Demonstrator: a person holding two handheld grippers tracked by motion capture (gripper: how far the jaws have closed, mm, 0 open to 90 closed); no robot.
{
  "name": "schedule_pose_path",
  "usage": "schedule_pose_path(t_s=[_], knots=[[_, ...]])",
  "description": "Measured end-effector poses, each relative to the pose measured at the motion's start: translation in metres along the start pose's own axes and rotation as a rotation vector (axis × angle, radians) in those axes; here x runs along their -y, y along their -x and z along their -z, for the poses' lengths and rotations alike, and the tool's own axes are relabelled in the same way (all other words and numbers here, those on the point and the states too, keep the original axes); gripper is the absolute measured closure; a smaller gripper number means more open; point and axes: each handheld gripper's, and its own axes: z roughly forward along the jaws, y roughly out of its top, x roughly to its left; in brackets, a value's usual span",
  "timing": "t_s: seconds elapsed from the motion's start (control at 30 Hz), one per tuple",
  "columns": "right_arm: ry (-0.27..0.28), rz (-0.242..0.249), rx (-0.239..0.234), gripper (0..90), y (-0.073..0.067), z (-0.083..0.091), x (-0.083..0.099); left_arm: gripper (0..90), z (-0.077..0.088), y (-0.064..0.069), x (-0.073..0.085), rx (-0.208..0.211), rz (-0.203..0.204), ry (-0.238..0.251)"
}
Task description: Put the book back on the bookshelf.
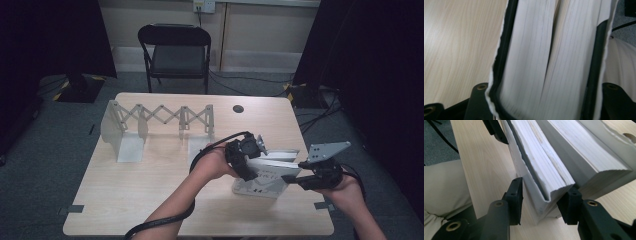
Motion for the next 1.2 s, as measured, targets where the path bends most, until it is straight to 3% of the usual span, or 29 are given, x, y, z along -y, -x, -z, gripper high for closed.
schedule_pose_path(t_s=[0.17,0.27,0.63,0.83,0.93,1.07,1.1,1.13,1.2], knots=[[-0.003,-0.007,0.004,58.0,0.002,-0.001,0.002,39.9,0.001,-0.002,-0.005,0.007,-0.012,0.042],[-0.005,-0.014,0.001,58.0,0.003,-0.001,0.003,39.1,0.002,-0.003,-0.009,0.006,-0.029,0.043],[-0.005,-0.026,-0.005,58.9,0.004,-0.002,0.007,39.4,0.002,-0.003,-0.019,0.018,-0.004,-0.017],[-0.006,-0.026,-0.014,60.4,0.004,-0.002,0.007,37.4,-0.001,0.0,-0.027,0.017,-0.046,-0.006],[-0.007,-0.024,-0.013,61.1,0.003,-0.002,0.007,38.0,-0.003,0.001,-0.032,0.024,-0.03,-0.013],[-0.002,-0.023,-0.016,61.5,0.003,-0.002,0.008,36.9,-0.004,0.003,-0.035,0.0,-0.051,-0.012],[0.0,-0.025,-0.015,61.5,0.003,-0.002,0.008,36.9,-0.003,0.003,-0.035,0.007,-0.042,-0.02],[0.002,-0.026,-0.014,61.5,0.004,-0.002,0.009,40.3,-0.002,0.001,-0.036,0.043,-0.009,-0.033],[0.004,-0.026,-0.017,61.5,0.004,-0.002,0.009,42.8,-0.002,0.001,-0.037,0.052,0.007,-0.041]])
